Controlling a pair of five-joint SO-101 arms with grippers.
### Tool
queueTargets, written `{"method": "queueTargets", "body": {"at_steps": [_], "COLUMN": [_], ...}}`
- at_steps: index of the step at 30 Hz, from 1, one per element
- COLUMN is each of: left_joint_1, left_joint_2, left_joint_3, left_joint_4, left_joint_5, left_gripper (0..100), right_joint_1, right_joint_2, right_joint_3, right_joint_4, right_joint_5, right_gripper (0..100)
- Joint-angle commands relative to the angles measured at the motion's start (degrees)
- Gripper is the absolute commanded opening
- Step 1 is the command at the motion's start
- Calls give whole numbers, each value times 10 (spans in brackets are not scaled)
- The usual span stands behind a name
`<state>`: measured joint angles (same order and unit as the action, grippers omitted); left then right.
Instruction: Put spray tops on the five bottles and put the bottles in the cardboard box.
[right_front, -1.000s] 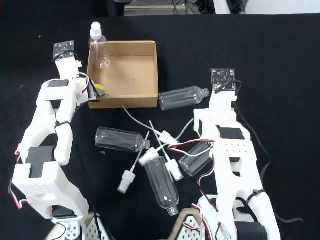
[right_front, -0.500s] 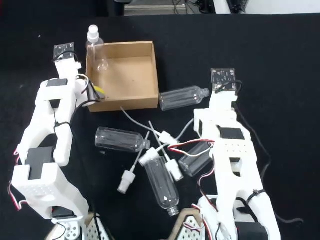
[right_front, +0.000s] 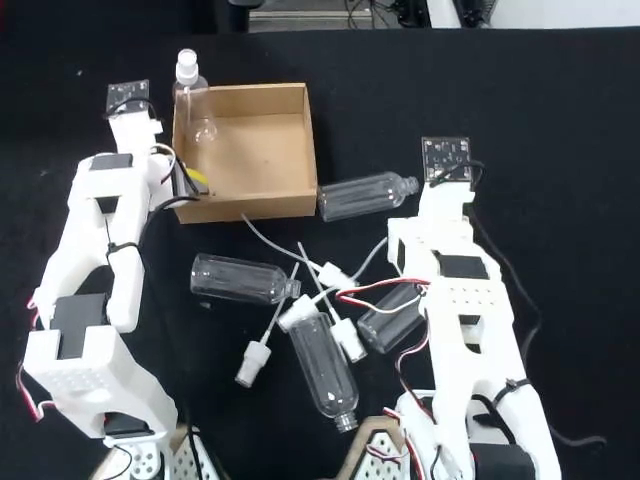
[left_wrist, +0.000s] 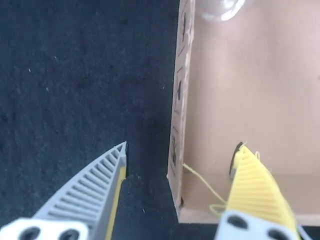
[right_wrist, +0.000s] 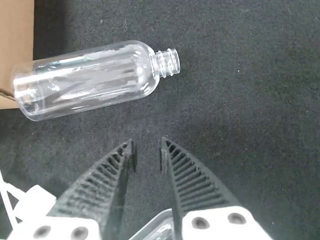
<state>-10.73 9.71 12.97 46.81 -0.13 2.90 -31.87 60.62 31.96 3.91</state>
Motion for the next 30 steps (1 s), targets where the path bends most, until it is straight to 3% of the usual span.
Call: {"method": "queueTargets", "body": {"at_steps": [1, 7, 14, 30], "left_joint_1": [-1, -2, -6, 0], "left_joint_2": [-31, -28, -28, 44], "left_joint_3": [-54, -56, -54, -80], "left_joint_4": [2, -3, 1, 3], "left_joint_5": [-3, -5, -7, -8], "left_gripper": [317, 313, 125, 116], "right_joint_1": [3, 3, 3, 3], "right_joint_2": [-9, -9, -9, -9], "right_joint_3": [-5, -5, -5, -5], "right_joint_4": [-16, -16, -16, -16], "right_joint_5": [0, 0, 0, 0], "right_gripper": [64, 64, 64, 64]}}
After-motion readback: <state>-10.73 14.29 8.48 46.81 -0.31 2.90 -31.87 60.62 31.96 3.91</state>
